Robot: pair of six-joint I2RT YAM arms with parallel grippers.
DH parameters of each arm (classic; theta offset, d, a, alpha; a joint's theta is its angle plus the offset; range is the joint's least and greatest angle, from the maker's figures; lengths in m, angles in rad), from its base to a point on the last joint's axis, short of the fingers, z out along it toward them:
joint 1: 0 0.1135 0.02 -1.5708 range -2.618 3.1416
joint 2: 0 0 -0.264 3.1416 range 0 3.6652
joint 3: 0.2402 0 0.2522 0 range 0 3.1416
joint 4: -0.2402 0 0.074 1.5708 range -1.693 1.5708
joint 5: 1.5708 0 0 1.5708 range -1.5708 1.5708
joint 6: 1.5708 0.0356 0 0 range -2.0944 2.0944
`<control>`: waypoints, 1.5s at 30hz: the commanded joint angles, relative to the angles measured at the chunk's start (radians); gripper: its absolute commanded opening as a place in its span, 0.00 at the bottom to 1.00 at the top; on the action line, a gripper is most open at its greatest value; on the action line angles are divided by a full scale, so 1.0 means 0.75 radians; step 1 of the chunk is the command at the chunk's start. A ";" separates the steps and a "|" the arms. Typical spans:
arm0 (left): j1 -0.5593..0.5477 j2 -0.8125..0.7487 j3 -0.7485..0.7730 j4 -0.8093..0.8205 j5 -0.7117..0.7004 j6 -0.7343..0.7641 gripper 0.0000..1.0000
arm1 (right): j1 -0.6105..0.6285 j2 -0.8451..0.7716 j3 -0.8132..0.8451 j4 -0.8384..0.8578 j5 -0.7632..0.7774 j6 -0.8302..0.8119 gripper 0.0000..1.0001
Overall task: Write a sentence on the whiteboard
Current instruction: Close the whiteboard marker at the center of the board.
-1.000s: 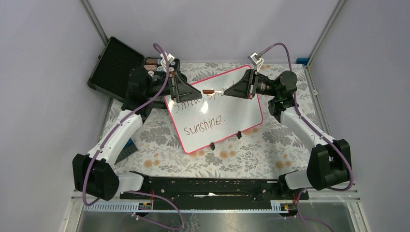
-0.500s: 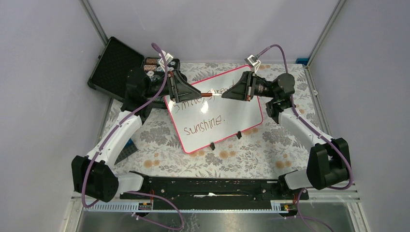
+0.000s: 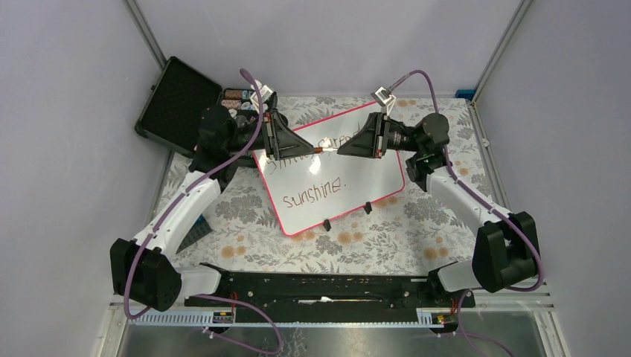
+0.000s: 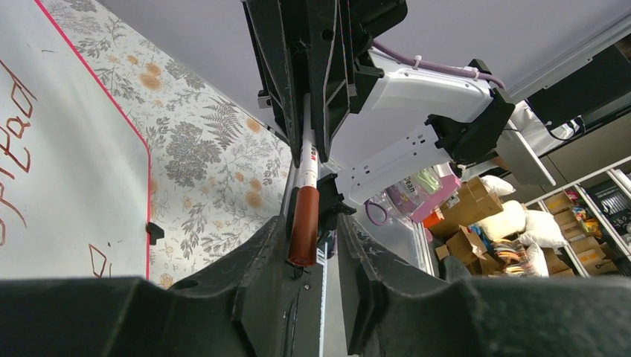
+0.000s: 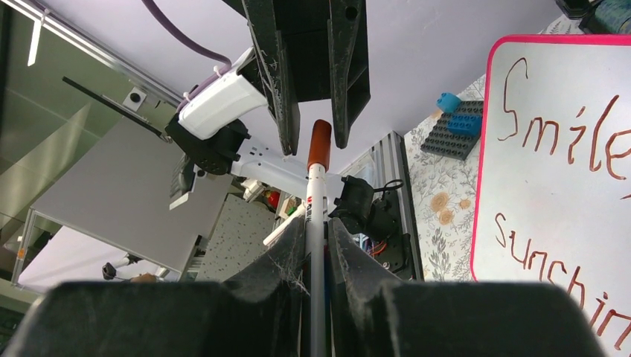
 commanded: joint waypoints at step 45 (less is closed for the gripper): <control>-0.106 0.027 0.035 -0.012 -0.029 0.123 0.00 | 0.233 0.020 0.064 -0.203 -0.044 -0.249 0.00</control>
